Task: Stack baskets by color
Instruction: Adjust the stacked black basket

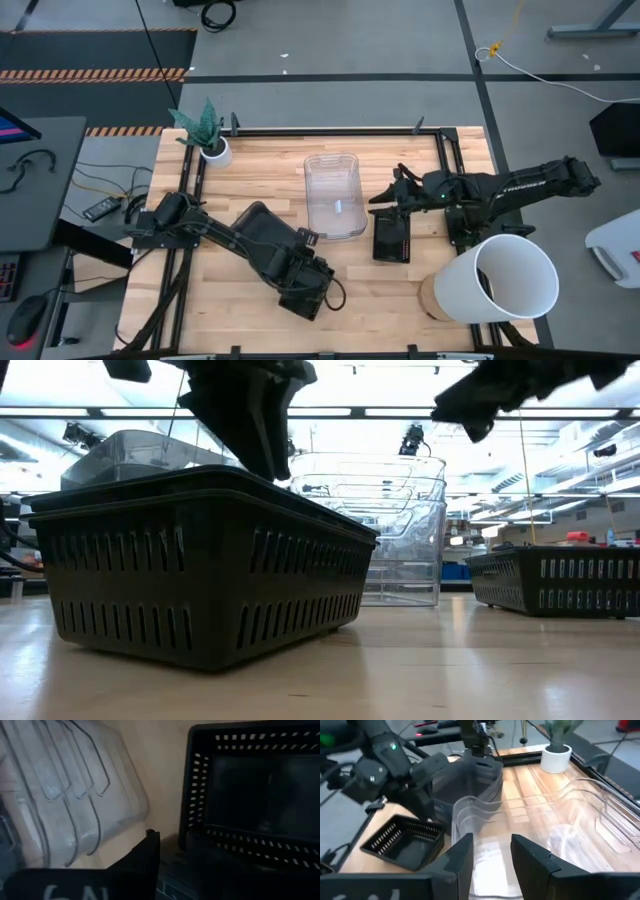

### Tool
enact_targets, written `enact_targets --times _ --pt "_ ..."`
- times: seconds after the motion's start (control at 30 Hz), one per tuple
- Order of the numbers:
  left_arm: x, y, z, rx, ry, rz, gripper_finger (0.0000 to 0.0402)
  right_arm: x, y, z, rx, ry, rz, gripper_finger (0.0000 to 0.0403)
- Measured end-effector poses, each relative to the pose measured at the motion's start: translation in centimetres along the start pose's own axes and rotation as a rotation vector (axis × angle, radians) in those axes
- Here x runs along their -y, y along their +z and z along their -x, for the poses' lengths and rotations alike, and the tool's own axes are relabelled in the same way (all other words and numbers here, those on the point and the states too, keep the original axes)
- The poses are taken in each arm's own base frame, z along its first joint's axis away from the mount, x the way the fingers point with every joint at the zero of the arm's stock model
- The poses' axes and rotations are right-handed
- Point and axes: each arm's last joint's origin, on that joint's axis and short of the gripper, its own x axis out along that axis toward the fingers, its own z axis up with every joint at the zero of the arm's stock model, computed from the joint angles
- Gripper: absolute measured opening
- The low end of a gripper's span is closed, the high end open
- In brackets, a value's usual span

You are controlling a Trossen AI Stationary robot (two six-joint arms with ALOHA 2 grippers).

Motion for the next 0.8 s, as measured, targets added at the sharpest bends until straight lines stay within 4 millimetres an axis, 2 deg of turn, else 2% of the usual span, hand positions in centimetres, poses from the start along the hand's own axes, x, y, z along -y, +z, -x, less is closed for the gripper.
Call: enact_targets --times 0.23,0.5,0.67,0.8 --pt "0.8 0.5 0.5 0.054 0.056 -0.027 0.0076 -1.4 1.0 -1.0 -0.054 -0.064 -0.051 0.0136" --pt "4.4 1.0 2.5 0.167 0.055 -0.003 0.0043 -3.6 2.4 -1.7 -0.048 -0.036 -0.057 0.0136" --pt "6.7 0.9 3.9 0.22 0.033 -0.045 0.0024 -4.3 2.2 -1.8 -0.124 -0.043 -0.099 0.0136" --pt "7.2 0.7 4.2 0.223 0.027 -0.066 0.0009 -5.0 1.6 -2.4 -0.193 -0.048 -0.151 0.0136"
